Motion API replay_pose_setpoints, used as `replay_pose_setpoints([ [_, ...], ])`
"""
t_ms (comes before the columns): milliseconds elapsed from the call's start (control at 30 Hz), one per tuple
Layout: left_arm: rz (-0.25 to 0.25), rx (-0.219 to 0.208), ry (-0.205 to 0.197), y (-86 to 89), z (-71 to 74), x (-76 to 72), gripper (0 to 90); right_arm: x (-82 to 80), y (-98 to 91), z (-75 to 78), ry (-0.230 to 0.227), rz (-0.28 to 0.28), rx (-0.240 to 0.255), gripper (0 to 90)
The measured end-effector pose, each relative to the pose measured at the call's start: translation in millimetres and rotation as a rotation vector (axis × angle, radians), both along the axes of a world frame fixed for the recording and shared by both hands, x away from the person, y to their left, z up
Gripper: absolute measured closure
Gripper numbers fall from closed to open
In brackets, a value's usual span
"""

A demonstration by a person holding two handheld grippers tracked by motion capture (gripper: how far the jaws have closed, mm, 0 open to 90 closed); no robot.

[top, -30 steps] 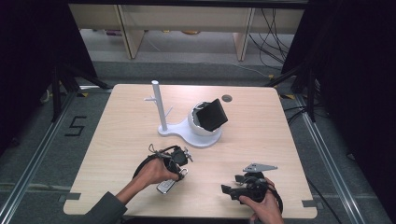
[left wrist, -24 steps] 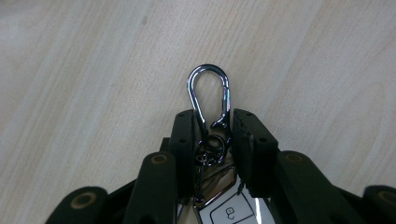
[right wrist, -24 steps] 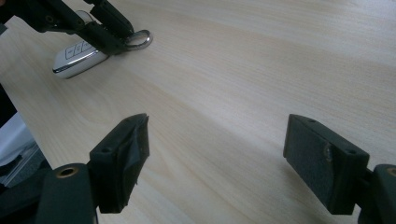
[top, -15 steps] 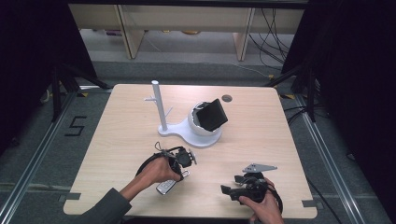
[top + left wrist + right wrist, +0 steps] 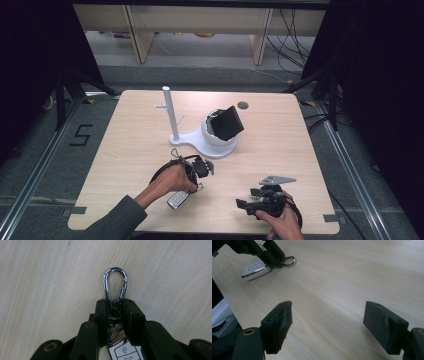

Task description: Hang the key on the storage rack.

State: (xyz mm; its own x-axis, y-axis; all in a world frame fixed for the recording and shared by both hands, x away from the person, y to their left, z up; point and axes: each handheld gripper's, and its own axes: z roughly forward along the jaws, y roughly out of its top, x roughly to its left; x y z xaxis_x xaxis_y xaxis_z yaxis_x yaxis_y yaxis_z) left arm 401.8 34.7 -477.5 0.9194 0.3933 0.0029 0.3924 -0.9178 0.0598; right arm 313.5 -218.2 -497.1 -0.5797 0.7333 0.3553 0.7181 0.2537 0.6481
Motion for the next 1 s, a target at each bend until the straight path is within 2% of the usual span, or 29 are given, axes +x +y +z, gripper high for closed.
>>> replay_pose_setpoints([
  [33,0.003,-0.003,0.004,0.1,-0.1,0.0,74.4,-1.3,0.5,0.9,0.019,-0.014,0.001,24.0],
  [133,0.001,-0.009,0.012,0.8,0.0,0.6,74.8,1.7,-0.4,-1.4,-0.023,0.016,0.005,24.1],
  [200,-0.012,-0.012,0.010,1.2,-0.3,-0.1,74.9,-1.1,1.0,-0.2,0.020,-0.011,0.006,24.1],
  [300,-0.028,-0.010,0.000,0.9,0.4,-1.3,75.0,0.2,1.0,-1.2,0.001,-0.006,0.012,24.1],
  [533,-0.048,-0.035,0.000,5.8,0.5,0.1,75.1,0.3,-0.3,-0.7,0.006,-0.005,0.001,24.2],
  [600,-0.045,-0.034,-0.007,6.2,0.6,0.2,75.1,0.3,-0.3,-0.7,0.011,-0.005,0.004,24.2],
  [633,-0.028,-0.045,0.007,7.5,0.0,-0.8,75.1,0.6,-0.4,-0.5,0.013,-0.009,0.006,24.2],
  [700,-0.032,-0.045,0.006,8.1,0.7,-0.4,75.1,0.4,-0.5,-0.6,0.012,-0.006,0.007,24.2],
  [733,-0.029,-0.058,0.014,9.8,2.0,-0.5,75.1,0.5,-0.6,-1.0,0.011,-0.005,0.004,24.2],
  [800,-0.033,-0.064,-0.001,10.6,3.2,0.3,75.1,0.6,-0.6,-0.9,0.016,-0.012,0.004,24.2],
  [833,-0.028,-0.060,0.015,11.6,5.1,-0.2,75.1,0.6,-0.6,-0.9,0.016,-0.012,0.004,24.2],
  [867,-0.029,-0.066,-0.005,14.5,9.5,1.5,75.1,0.7,-0.7,-1.2,0.012,-0.008,0.005,24.3],
  [1000,-0.007,-0.083,-0.020,22.9,19.9,4.2,75.1,1.0,-1.0,-1.3,0.005,-0.005,0.002,24.3],
])
